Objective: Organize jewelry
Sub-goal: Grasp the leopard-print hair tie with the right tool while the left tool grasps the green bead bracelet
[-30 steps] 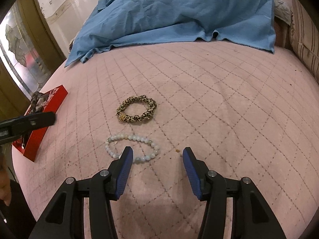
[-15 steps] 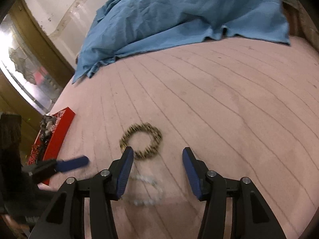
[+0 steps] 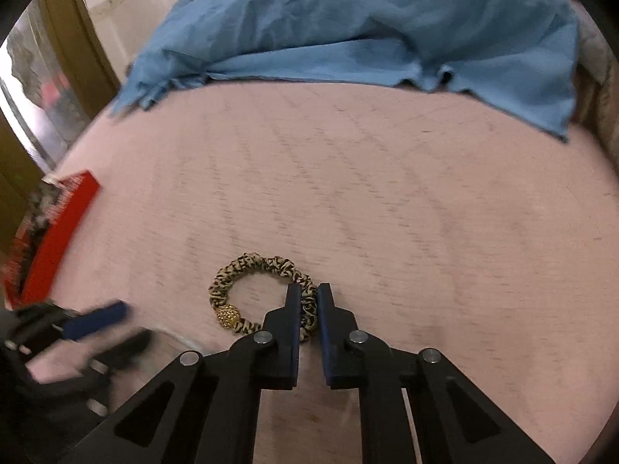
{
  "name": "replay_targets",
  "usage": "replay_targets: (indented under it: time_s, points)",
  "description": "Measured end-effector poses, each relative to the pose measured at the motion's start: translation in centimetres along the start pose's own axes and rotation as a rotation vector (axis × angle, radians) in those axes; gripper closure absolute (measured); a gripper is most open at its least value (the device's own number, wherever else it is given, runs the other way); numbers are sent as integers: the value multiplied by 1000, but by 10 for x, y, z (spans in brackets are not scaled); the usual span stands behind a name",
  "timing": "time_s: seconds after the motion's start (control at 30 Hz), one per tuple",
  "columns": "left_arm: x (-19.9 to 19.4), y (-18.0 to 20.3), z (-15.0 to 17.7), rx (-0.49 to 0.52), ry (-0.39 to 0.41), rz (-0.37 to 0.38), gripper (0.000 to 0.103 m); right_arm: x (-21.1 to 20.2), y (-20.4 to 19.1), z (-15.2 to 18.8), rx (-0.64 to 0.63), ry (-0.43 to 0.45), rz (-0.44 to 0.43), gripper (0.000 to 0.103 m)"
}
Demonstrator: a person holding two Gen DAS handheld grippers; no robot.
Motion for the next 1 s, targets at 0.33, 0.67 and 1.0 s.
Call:
replay_targets:
  time_s: [0.33, 0.67, 1.0]
  points:
    - [-10, -45, 21, -87, -13, 17, 72, -13, 42, 19, 155, -42, -52, 92]
    - [0, -34, 11, -59, 33, -5, 45, -8, 30, 20, 142, 23, 8, 88]
    - [5, -32, 10, -45, 71, -7, 31, -5, 23, 17, 102, 53, 72, 84]
Point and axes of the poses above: each gripper's, at about its wrist camera, not at the fingertips, and x roughly the way its jaws point, y to its right, z to its underside, the point moved 4 cm from there along x, roughly the way its jaws point, and after that the axes turned 7 degrees about -y, right-handed, at the moved point
